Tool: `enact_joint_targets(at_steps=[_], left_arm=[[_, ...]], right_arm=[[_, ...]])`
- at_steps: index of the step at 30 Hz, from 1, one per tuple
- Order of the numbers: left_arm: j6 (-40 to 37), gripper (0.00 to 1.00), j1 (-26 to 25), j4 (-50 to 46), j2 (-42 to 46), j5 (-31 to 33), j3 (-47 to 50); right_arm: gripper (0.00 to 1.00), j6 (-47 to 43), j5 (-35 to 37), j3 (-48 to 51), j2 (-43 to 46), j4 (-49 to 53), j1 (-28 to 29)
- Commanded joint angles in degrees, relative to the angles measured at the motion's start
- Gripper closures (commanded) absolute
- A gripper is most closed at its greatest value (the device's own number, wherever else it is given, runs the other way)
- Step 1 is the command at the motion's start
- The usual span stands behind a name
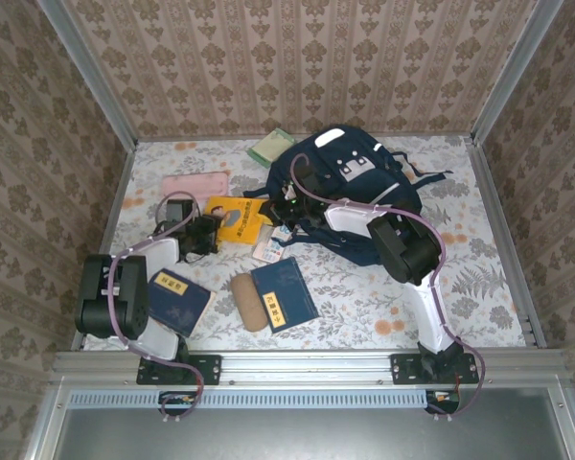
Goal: Pack the student bag
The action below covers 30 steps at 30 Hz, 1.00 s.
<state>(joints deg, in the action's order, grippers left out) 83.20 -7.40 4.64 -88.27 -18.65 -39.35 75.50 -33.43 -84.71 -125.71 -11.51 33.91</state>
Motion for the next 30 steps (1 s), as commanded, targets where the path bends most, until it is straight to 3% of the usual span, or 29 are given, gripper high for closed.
enact_joint_targets(at_steps=[1,6,10,15,18,22,30], left_arm=[[2.2,0.61,-1.4,3.3,-0.4,2.1,0.3],[1.9,0.81,-2.4,-0.6,4.2,4.1,0.5],[0.3,0.93,-2.7,-5.1,11.7,7.1,0.6],[-1.4,1.00,-2.5,-6.9,18.9,9.2,-0.4],[-2.7,1.00,-2.7,-6.5,21.9,10.3,-1.7],[-2.2,1.00,-3.5,-2.3,24.6,11.1,-1.3],[-1.0,1.00,-7.3,1.2,26.8,12.8,-3.1]], right_arm=[[1.00,2.9,-1.3,1.3,3.8,-4.2,0.4],[1.00,-0.9,1.6,4.7,6.9,-1.5,0.5],[0.66,-5.6,6.1,8.3,12.7,4.0,-0.2],[0.28,-13.9,13.7,9.5,22.4,14.6,-0.6],[0.08,-14.3,15.0,11.6,27.3,16.8,-0.6],[0.00,-4.8,9.1,17.6,30.1,7.5,-0.8],[0.00,10.2,6.2,21.9,30.4,-9.3,1.0]])
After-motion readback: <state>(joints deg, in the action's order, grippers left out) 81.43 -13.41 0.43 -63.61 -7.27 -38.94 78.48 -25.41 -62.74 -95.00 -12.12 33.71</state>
